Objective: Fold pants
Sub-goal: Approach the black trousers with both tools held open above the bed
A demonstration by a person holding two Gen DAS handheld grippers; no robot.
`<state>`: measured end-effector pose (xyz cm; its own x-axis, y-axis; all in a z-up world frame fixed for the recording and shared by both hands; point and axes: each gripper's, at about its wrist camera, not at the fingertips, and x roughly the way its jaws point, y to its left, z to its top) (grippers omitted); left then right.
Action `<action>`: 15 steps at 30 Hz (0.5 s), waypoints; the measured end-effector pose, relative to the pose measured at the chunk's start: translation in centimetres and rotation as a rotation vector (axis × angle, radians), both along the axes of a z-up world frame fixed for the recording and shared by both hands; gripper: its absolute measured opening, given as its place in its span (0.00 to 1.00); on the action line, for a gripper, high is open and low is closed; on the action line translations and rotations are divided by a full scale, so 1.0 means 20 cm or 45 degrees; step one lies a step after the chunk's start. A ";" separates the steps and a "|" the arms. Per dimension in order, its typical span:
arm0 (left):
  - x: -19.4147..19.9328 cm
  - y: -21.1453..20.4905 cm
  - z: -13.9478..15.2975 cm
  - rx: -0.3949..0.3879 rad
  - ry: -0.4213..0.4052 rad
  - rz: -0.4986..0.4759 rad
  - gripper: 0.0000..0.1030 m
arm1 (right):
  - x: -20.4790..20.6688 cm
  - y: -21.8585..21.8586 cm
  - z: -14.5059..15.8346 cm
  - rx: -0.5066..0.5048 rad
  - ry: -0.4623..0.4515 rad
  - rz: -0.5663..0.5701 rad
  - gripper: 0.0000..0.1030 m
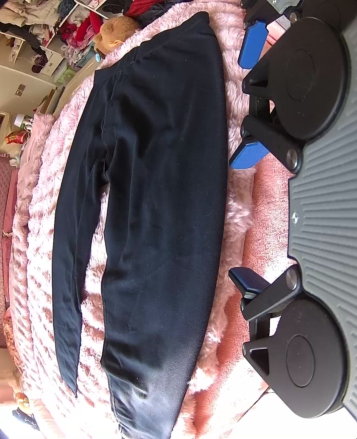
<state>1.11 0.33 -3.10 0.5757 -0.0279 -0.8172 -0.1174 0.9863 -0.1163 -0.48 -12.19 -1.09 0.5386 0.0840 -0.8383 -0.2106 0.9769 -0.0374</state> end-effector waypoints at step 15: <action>0.02 0.01 -0.02 0.004 0.028 -0.012 0.92 | 0.01 0.00 -0.03 0.004 0.022 -0.006 0.79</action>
